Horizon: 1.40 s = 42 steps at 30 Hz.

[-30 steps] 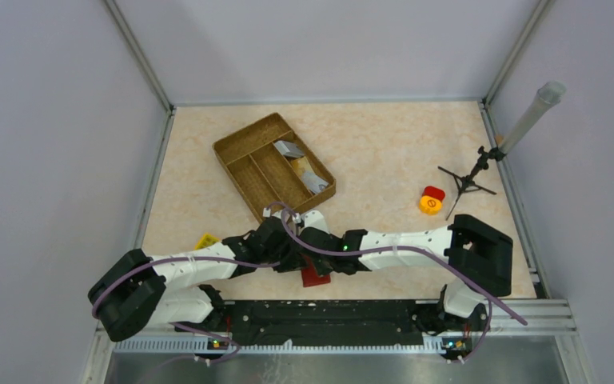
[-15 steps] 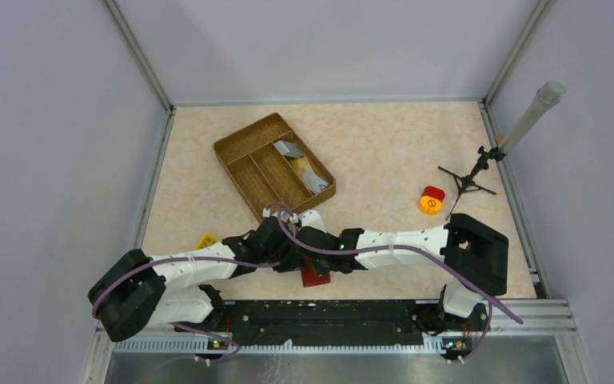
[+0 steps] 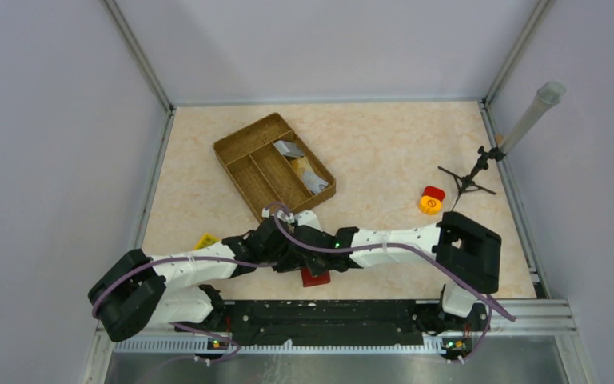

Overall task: Put the credit cards into the card holder
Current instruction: Close the card holder at the center of the board.

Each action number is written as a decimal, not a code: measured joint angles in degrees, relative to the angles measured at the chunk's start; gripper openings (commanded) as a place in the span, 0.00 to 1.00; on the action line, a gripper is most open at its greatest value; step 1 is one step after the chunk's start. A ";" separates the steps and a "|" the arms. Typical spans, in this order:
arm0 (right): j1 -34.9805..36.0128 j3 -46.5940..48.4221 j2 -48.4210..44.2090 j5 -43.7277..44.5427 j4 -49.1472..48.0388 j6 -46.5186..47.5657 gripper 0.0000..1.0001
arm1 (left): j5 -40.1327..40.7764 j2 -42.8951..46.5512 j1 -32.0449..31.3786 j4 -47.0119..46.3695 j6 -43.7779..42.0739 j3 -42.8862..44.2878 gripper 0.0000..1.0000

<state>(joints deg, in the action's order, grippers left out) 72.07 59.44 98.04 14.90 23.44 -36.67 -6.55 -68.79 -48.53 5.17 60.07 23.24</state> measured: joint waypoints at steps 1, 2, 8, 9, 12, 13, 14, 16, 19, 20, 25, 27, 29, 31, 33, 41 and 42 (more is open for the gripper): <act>-0.13 0.00 0.00 -0.15 -0.02 -0.07 0.00 | -0.04 0.00 0.00 -0.02 0.00 0.00 0.19; -0.28 0.00 0.00 -0.42 -0.02 -0.17 0.00 | -0.04 0.00 0.00 -0.02 0.00 0.00 0.19; -2.58 -2.32 -1.42 -4.35 -3.02 -0.37 0.00 | -0.04 0.00 0.00 0.00 -0.04 0.00 0.19; -3.48 -3.76 -2.27 -6.05 -4.83 -0.44 0.00 | -0.04 0.00 0.00 0.00 -0.07 0.00 0.19; -6.21 -7.61 -3.96 -11.32 -10.29 -0.81 0.00 | -0.02 0.00 0.00 -0.02 -0.09 0.00 0.18; -7.08 -8.87 -4.20 -13.05 -12.28 -0.96 0.00 | -0.02 0.00 0.00 -0.02 -0.09 0.00 0.18; -8.07 -10.10 -4.61 -15.02 -14.25 -1.11 0.00 | -0.02 0.00 0.00 -0.02 -0.09 0.00 0.18; -9.92 -12.79 -5.22 -18.73 -18.27 -1.95 0.00 | -0.02 0.00 0.00 0.00 -0.07 0.00 0.18; -12.48 -16.90 -5.66 -23.85 -24.87 -3.21 0.00 | -0.02 -0.02 0.00 0.00 -0.07 0.00 0.18; -13.29 -18.21 -5.68 -25.42 -27.12 -3.72 0.00 | -0.02 -0.02 0.00 0.00 -0.07 0.00 0.18; -15.89 -22.88 -4.92 -31.65 -36.81 -6.01 0.00 | -0.04 -0.11 0.00 0.02 -0.07 0.02 0.18; -16.72 -23.82 -4.15 -33.27 -39.65 -6.80 0.00 | -0.04 -0.13 0.02 0.02 -0.07 0.02 0.18; -17.31 -24.59 -3.26 -34.73 -42.58 -7.56 0.00 | -0.04 -0.13 0.02 0.02 -0.07 0.02 0.18; -18.25 -25.77 -2.34 -36.57 -45.64 -8.66 0.00 | -0.02 -0.11 0.02 0.04 -0.07 0.02 0.18; -19.15 -27.10 -1.53 -38.10 -49.18 -10.05 0.00 | -0.02 -0.11 0.02 0.04 -0.07 0.02 0.18; -19.76 -30.71 0.00 -38.80 -57.90 -13.66 0.00 | -0.02 -0.13 0.02 0.04 0.11 0.02 0.17; -19.78 -31.15 0.17 -38.73 -58.95 -14.10 0.00 | -0.04 -0.13 0.02 0.04 0.13 0.02 0.17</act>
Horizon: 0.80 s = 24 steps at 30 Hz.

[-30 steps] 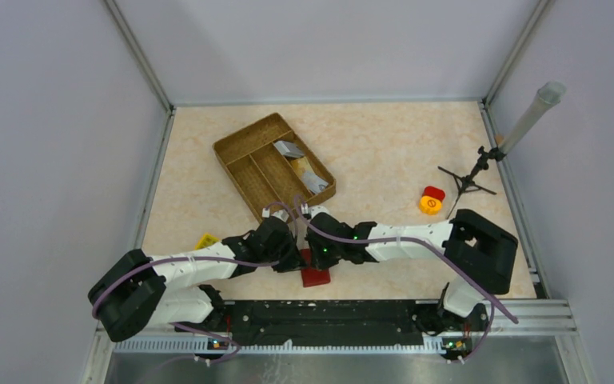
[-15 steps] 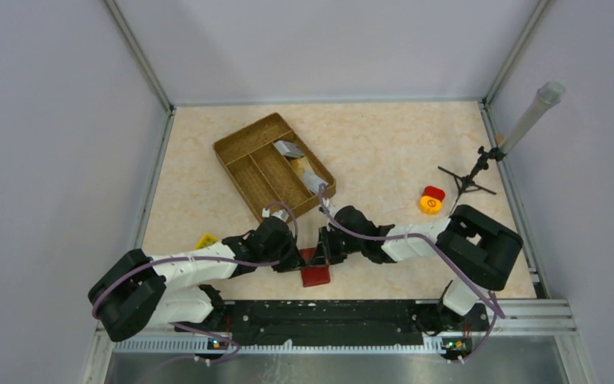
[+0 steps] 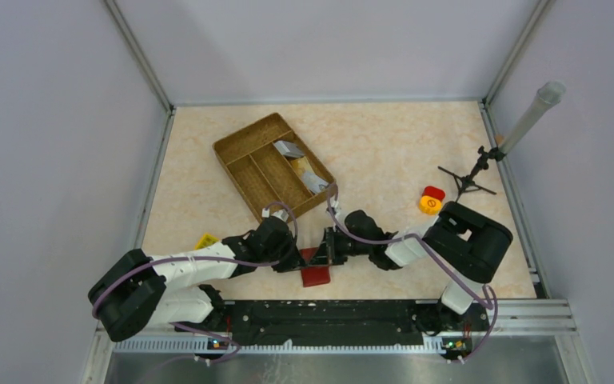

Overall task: Put the credit cards into the card holder
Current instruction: Close the card holder at the center of the board.

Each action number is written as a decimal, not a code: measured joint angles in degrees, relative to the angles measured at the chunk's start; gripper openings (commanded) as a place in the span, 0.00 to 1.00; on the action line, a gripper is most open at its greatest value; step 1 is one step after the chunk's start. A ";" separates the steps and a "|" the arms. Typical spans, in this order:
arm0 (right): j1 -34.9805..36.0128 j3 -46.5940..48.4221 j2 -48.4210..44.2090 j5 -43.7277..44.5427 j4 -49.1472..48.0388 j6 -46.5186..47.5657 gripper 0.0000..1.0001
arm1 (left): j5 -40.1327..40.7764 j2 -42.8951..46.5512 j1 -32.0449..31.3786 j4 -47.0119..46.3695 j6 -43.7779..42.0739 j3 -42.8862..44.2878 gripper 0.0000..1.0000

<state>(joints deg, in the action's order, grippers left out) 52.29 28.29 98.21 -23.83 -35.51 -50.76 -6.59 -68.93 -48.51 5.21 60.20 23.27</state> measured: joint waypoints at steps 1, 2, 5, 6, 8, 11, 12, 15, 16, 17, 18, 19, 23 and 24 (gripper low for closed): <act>-0.04 -0.57 0.24 -0.02 -1.27 -0.48 0.00 | 0.02 0.00 0.00 0.00 0.04 0.00 0.17; -0.07 -0.96 0.50 0.00 -2.38 -0.94 0.00 | 0.00 0.00 0.02 -0.02 0.09 0.00 0.17; -0.11 -2.16 1.22 0.04 -5.79 -2.51 0.00 | -0.13 0.00 0.15 -0.02 0.13 0.00 0.17; -0.11 -2.67 1.36 0.17 -6.88 -3.13 0.00 | -0.24 0.00 0.24 -0.04 0.13 0.00 0.17; -0.11 -3.54 1.60 0.44 -8.92 -4.13 0.00 | -0.68 -0.11 0.50 -0.11 0.13 0.00 0.17; -0.35 -4.76 1.68 0.81 -11.08 -5.68 0.00 | -1.33 -0.35 0.85 -0.57 0.31 -0.02 0.16; -0.39 -5.09 1.70 0.96 -11.61 -6.12 0.00 | -1.51 -0.35 0.98 -0.70 0.37 -0.02 0.17; -0.87 -5.77 1.66 0.90 -12.48 -6.97 0.00 | -1.62 -0.35 1.11 -1.25 0.42 -0.15 0.16; -1.11 -6.08 1.66 0.79 -12.83 -7.17 0.00 | -1.64 -0.35 1.11 -1.46 0.48 -0.22 0.16; -1.36 -6.29 1.70 0.72 -13.16 -7.41 0.00 | -1.70 -0.31 1.14 -1.77 0.55 -0.31 0.16; -1.57 -6.54 1.90 0.55 -13.64 -7.52 0.00 | -1.73 -0.17 1.16 -1.95 0.61 -0.44 0.16; -1.81 -6.75 2.43 0.28 -14.14 -7.67 0.00 | -1.70 0.11 1.18 -2.16 0.59 -0.63 0.16; -2.80 -7.78 5.35 -1.64 -19.74 -9.53 0.00 | -1.68 1.18 1.31 -2.75 0.61 -1.60 0.15; -2.99 -8.09 6.14 -1.99 -21.24 -9.99 0.00 | -1.70 1.22 1.33 -2.93 0.61 -1.73 0.15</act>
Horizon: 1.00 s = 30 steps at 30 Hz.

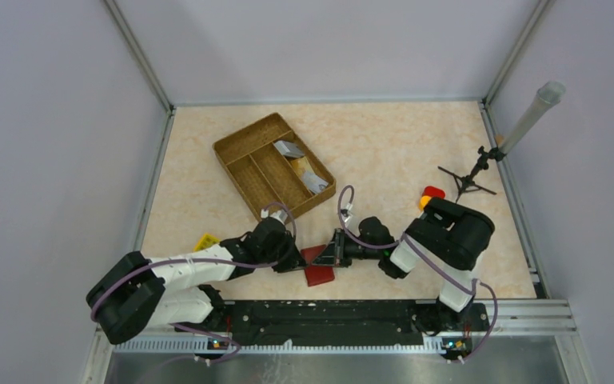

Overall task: Put the credit cards into the card holder
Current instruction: Close the card holder at the center of the board, then reset both arms

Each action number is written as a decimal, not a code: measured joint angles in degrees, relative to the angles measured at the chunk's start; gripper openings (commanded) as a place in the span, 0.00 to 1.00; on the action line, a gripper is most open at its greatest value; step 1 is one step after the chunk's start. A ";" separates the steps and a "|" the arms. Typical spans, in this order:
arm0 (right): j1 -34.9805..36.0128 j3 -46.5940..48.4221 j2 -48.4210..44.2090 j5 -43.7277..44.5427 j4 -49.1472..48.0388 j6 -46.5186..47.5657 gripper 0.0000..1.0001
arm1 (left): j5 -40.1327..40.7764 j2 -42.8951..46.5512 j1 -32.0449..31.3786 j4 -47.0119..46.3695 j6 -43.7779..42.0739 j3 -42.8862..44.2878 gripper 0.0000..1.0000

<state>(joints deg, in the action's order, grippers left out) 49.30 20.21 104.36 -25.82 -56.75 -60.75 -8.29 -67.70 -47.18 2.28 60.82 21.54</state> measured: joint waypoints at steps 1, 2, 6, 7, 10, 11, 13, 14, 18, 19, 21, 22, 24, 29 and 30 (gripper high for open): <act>-0.24 -0.42 0.92 -0.42 -1.90 -0.50 0.00 | -0.02 0.00 0.02 -0.22 0.00 -0.11 0.15; -0.55 -0.92 2.14 -1.11 -4.48 -1.20 0.00 | -0.04 0.09 0.04 -0.55 0.04 -0.33 0.15; -1.18 -1.57 4.72 -2.38 -9.62 -2.56 0.00 | -0.11 0.11 0.11 -1.05 0.09 -0.55 0.15; -1.18 -1.57 4.72 -2.38 -9.70 -2.54 0.00 | -0.22 0.11 0.15 -1.05 0.02 -0.55 0.15; -1.18 -1.53 3.58 -2.29 -8.52 -2.23 0.00 | -0.42 0.09 0.33 -1.05 -0.48 -0.50 0.19; -1.20 -1.42 2.60 -2.27 -7.23 -1.81 0.00 | -0.42 0.07 0.35 -0.87 -0.79 -0.37 0.22; -1.38 -1.16 -0.02 -1.68 -3.17 -0.20 0.00 | -0.07 0.07 0.46 0.00 -1.75 0.24 0.31; -1.66 -0.59 -2.10 -1.16 0.44 1.14 0.00 | 0.24 0.07 0.57 0.68 -2.36 0.66 0.36; -2.89 2.91 -10.58 2.05 17.44 8.11 0.04 | 2.40 0.13 1.95 5.53 -5.90 3.50 0.54; -3.04 3.93 -12.04 2.82 20.92 9.81 0.06 | 2.67 0.20 2.32 6.43 -6.78 4.17 0.59; -3.37 6.78 -14.95 4.59 29.44 13.79 0.10 | 3.28 0.66 3.34 8.37 -8.76 6.05 0.71; -3.48 8.17 -16.15 5.31 33.20 15.63 0.14 | 3.37 0.96 3.87 9.20 -9.84 6.99 0.78; -3.63 10.78 -18.25 6.45 39.47 18.51 0.24 | 3.41 1.70 5.14 10.75 -12.07 9.22 0.91; -3.85 17.51 -24.76 10.43 53.20 24.61 0.53 | 2.78 3.87 11.13 14.38 -17.31 15.37 0.99; -4.07 18.84 -25.90 11.54 55.58 25.70 0.55 | 2.62 4.09 12.76 15.26 -18.45 16.90 0.99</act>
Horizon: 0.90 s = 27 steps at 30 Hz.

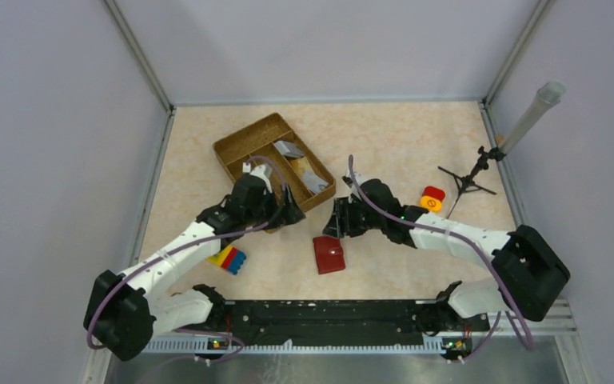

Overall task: Put the credit cards into the card holder
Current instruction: Reset both arms

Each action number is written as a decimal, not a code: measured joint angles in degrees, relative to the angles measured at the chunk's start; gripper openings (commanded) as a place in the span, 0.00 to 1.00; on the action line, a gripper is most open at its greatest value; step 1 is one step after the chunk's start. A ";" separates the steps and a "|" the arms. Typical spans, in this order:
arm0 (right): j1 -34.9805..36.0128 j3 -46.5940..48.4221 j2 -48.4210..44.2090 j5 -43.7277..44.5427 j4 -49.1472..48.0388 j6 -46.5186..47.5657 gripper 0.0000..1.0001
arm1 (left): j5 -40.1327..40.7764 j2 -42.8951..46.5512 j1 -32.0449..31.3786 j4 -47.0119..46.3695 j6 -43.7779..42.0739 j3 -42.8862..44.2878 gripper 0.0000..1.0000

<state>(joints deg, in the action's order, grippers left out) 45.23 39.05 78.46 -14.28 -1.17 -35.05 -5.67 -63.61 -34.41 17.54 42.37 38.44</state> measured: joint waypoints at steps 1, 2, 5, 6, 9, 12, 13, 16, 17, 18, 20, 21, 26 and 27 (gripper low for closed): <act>-0.20 1.03 -0.85 0.87 1.86 0.90 0.57 | -0.09 0.04 1.29 0.63 -0.92 1.22 0.99; -1.18 2.23 -1.60 1.79 4.28 1.92 0.60 | -0.33 0.04 3.04 1.33 -2.19 2.82 0.99; -6.27 3.34 -2.78 3.76 8.44 3.45 0.66 | -1.44 -0.72 8.94 3.93 -5.55 7.89 0.99; -8.50 3.34 -3.19 4.63 9.73 3.72 0.68 | -1.44 -0.94 10.71 4.11 -5.99 8.48 0.99; -16.57 3.34 -5.29 7.13 14.51 4.17 0.69 | -2.73 -2.73 19.47 5.38 -8.26 11.17 0.99; -23.26 3.34 -9.73 10.54 18.62 4.92 0.69 | -1.09 -2.75 26.21 7.43 -10.10 11.47 0.99; -24.46 3.34 -11.47 12.24 19.63 5.33 0.70 | 0.39 -2.25 27.08 8.28 -10.80 11.47 0.99; -26.36 3.32 -19.74 20.37 22.01 7.93 0.70 | 5.16 3.19 27.34 9.75 -12.98 11.02 0.99; -26.34 3.32 -22.34 22.60 22.05 8.94 0.70 | 6.64 6.75 27.26 9.49 -13.88 10.34 0.99; -26.34 3.30 -24.90 24.79 21.94 10.10 0.69 | 7.78 10.43 27.23 9.38 -14.58 9.81 0.99; -26.34 2.47 -29.99 28.94 20.50 12.39 0.70 | 9.90 18.47 27.21 8.24 -16.41 8.96 0.99; -26.34 1.73 -32.15 30.62 19.89 13.29 0.70 | 10.56 21.16 27.21 7.74 -17.27 8.81 0.99; -26.34 -3.28 -40.11 35.19 17.03 16.61 0.70 | 13.84 29.24 27.21 7.34 -21.46 8.31 0.99; -26.34 -3.72 -40.65 35.63 16.98 17.03 0.70 | 14.36 29.46 27.21 7.56 -21.90 7.85 0.99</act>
<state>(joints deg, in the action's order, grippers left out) 18.90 35.33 37.80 21.34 15.81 -18.02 8.69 -34.15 -7.20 25.10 20.47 46.28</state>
